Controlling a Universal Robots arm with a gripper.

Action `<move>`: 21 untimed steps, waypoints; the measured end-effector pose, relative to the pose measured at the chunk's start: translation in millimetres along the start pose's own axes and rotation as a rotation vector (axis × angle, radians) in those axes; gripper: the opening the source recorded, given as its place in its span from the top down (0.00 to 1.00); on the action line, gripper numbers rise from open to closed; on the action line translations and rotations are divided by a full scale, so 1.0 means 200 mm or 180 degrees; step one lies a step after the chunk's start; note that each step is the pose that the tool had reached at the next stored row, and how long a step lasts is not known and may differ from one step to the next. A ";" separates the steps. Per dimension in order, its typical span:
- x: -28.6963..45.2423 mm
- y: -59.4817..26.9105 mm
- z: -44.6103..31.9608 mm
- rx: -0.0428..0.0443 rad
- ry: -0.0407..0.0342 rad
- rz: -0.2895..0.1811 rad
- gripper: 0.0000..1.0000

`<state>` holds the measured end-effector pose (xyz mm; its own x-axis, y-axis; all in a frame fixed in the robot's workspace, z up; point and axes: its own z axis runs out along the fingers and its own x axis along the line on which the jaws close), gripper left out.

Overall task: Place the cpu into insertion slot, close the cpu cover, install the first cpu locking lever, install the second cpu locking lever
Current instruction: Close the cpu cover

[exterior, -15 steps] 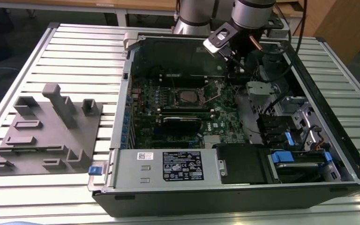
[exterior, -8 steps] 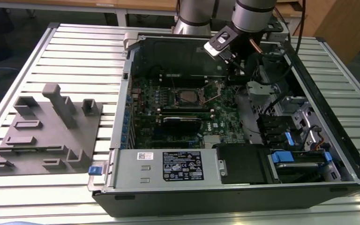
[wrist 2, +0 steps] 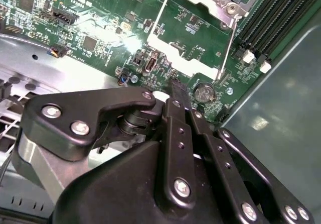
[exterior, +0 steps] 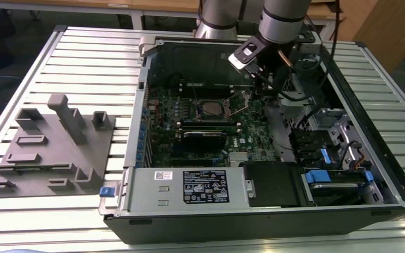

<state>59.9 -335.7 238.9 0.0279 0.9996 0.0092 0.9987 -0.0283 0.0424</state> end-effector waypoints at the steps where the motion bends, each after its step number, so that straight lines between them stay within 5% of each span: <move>1: 0.000 0.000 0.009 -0.0001 0.0000 0.0000 0.89; 21: 0.000 -0.002 0.035 -0.0001 0.0000 0.0000 0.89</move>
<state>59.9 -335.7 231.9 0.0280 0.9996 0.0092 0.9987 -0.0283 0.0427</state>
